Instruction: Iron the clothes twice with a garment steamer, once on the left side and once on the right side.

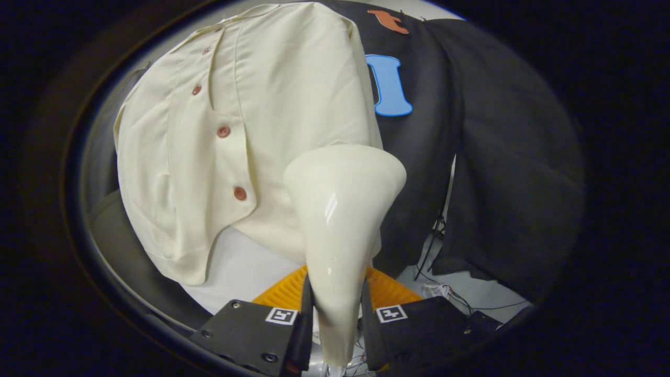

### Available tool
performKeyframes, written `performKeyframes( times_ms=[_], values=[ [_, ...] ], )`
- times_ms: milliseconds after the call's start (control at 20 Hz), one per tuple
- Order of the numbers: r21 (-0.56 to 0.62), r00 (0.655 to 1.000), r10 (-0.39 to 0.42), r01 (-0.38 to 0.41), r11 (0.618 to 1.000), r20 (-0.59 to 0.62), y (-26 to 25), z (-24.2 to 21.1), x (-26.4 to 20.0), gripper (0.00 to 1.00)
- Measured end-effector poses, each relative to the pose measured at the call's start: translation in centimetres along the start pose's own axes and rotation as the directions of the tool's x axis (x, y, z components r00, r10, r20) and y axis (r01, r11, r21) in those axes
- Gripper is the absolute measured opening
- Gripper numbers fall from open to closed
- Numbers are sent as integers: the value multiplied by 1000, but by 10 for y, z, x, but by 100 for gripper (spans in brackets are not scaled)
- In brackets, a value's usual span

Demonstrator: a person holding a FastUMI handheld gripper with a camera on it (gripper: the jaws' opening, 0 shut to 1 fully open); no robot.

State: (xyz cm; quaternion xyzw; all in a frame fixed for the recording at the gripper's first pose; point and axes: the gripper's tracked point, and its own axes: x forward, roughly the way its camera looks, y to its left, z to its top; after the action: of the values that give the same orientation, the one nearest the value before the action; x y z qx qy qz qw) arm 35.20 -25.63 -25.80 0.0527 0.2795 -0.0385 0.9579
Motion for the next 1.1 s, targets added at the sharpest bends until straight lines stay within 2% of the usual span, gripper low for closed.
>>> performKeyframes(
  times_ms=[500, 850, 1100],
  values=[
    [-47, 993, -3, -2, 999, -115, -12, -70, 4, 41],
    [12, 994, 9, -8, 1000, -105, -8, -78, -2, 41],
    [29, 998, 41, -40, 999, -52, 15, -55, -37, 41]
  ],
)
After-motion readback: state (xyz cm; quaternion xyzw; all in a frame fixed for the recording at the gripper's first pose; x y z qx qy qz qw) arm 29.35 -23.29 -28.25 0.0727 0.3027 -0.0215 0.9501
